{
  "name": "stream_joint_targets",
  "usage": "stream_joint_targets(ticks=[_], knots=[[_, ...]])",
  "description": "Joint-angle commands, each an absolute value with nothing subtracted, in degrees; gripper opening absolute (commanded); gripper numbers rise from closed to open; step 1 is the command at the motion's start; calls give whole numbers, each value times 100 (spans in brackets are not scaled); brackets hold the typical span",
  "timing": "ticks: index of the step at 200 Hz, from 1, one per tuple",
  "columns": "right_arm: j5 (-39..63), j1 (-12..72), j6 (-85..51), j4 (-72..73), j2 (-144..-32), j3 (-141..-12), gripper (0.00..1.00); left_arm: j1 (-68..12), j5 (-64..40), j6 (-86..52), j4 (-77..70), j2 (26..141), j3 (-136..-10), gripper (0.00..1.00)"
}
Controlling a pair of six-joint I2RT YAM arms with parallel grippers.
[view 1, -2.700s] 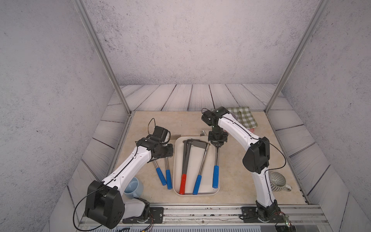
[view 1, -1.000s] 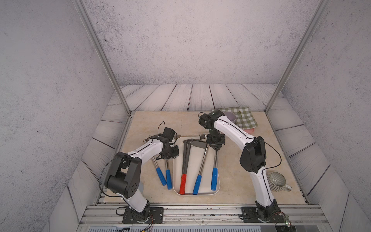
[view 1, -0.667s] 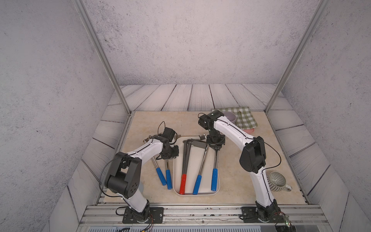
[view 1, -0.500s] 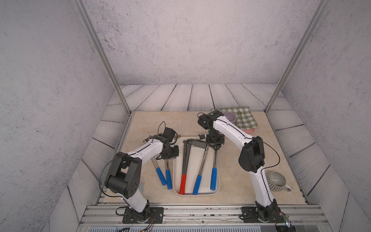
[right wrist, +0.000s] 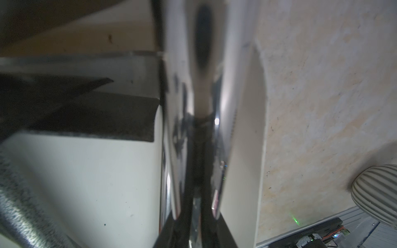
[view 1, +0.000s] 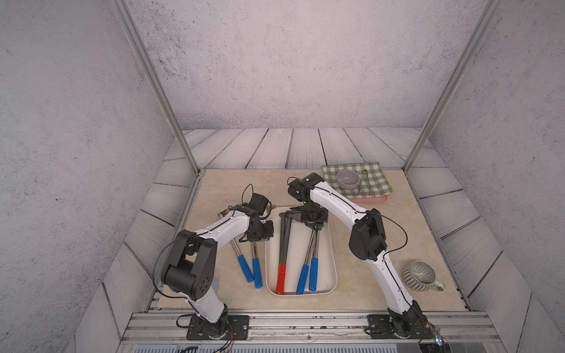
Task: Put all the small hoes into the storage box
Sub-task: Place the hoe in the storage box.
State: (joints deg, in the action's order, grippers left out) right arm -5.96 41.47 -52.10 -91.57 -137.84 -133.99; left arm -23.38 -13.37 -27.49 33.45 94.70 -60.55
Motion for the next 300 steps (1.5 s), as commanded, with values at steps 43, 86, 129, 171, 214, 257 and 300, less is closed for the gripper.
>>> stream_joint_targets(ticks=[43,86,129,171,214,257,300], knots=[[-2,4158,-5106,-9688,-13742,-13111,0,-2443,-1672,-2786,3177,9611,-6166,3],[191,4107,-5080,-9442,-13591,-12707,4,-2443,-1649,-2775,3207,9594,-6160,3],[298,4017,-5047,-9261,-13381,-12342,12,-2443,-1626,-2777,3217,9584,-6159,3],[350,3938,-4992,-9170,-13220,-12119,21,-2443,-1591,-2769,3243,9570,-6155,3],[456,3872,-4933,-8994,-13083,-11827,38,-2443,-1564,-2769,3266,9550,-6169,3],[509,3799,-4893,-8908,-12939,-11726,45,-2443,-1555,-2777,3281,9568,-6170,3],[526,3658,-4870,-8774,-12701,-11606,45,-2443,-1547,-2768,3289,9563,-6176,3]])
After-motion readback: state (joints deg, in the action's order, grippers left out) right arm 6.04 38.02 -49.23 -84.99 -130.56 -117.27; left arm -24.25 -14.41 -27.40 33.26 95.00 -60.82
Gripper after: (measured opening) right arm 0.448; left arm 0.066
